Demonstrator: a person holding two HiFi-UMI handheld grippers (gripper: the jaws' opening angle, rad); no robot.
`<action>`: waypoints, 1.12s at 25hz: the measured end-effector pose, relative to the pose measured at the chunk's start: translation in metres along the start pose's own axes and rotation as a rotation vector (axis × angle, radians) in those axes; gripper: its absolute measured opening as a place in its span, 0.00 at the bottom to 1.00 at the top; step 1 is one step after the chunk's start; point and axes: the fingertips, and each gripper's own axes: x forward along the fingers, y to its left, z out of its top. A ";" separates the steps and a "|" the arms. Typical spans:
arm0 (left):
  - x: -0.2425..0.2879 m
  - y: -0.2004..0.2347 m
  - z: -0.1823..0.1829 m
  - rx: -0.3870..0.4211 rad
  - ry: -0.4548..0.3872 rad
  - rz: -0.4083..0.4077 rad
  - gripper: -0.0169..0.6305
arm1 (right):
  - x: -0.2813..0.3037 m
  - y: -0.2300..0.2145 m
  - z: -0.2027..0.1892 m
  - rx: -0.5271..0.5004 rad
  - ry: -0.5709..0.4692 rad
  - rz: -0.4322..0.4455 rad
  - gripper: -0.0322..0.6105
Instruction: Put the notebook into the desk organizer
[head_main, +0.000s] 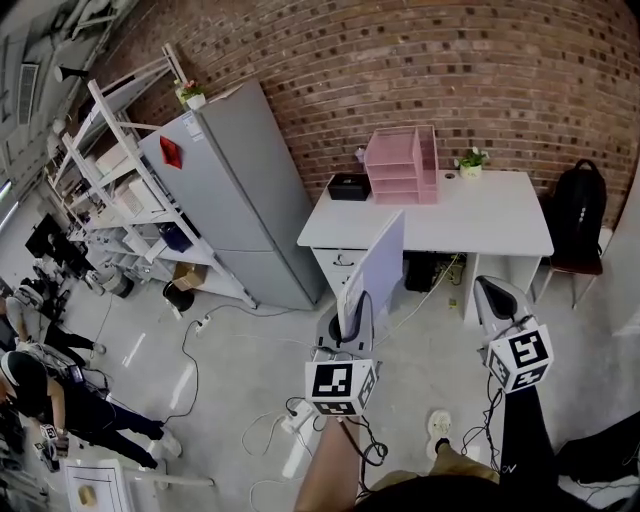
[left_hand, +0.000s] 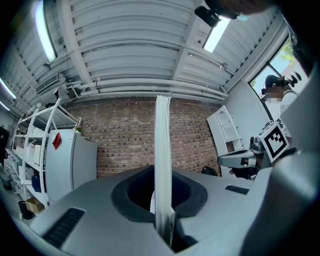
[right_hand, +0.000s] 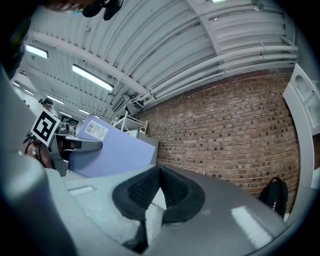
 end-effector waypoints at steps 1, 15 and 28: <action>0.009 0.003 -0.001 -0.003 -0.002 0.003 0.08 | 0.008 -0.006 -0.001 0.002 -0.003 0.002 0.05; 0.154 0.033 -0.015 -0.026 -0.010 0.045 0.08 | 0.137 -0.102 -0.014 0.004 -0.020 0.049 0.05; 0.242 0.062 -0.029 -0.026 -0.002 0.084 0.08 | 0.223 -0.150 -0.034 0.022 -0.015 0.083 0.05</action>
